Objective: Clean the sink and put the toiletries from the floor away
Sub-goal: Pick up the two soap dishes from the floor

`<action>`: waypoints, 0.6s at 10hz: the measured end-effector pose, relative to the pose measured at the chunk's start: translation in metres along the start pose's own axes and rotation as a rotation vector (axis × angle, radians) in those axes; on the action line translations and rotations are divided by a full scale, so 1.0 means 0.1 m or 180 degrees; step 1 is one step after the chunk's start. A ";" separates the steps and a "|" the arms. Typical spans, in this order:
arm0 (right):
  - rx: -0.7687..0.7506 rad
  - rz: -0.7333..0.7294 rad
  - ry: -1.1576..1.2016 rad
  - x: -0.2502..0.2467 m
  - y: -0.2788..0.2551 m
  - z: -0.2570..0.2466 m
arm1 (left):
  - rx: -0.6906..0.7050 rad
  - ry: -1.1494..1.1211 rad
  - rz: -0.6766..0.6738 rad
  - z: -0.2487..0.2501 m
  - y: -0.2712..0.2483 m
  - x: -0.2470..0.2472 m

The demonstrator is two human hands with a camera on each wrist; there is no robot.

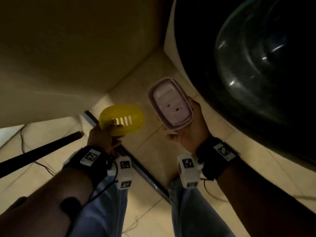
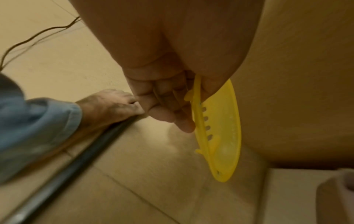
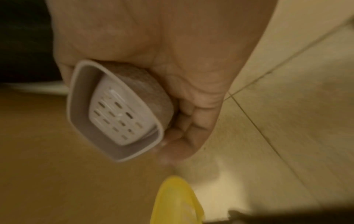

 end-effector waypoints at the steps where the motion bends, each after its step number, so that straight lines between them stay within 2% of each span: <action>1: -0.0048 -0.0488 0.0370 0.09 -0.78 -0.26 | 0.0195 -0.0294 -0.0224 0.45 -0.91 0.07; 2: -0.0251 -0.0901 0.0621 0.22 -1.65 -0.65 | 0.0544 -0.0461 -0.0469 0.80 -1.72 0.09; 3: -0.0823 -0.1044 0.0500 0.39 -2.62 -1.08 | 0.1039 -0.0403 -0.0372 1.17 -2.68 0.08; 4: -0.1835 -0.0655 -0.0405 0.44 -3.76 -1.54 | 0.1483 -0.0425 -0.0674 1.50 -3.74 0.05; 5: -0.3077 0.0082 -0.2253 0.36 -4.75 -1.93 | 0.1874 -0.0478 -0.1016 1.76 -4.71 0.02; 6: -0.3974 0.0532 -0.3454 0.20 -5.46 -2.15 | 0.2210 -0.0417 -0.1310 1.93 -5.52 0.09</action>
Point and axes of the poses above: each hand's wrist, its own y-axis towards the middle knuckle, its own x-axis out of the palm, z = x × y, the point moved 1 cm from there along y, towards the middle knuckle, and after that the axes turned 7 degrees about -y, right-handed, at the moved point
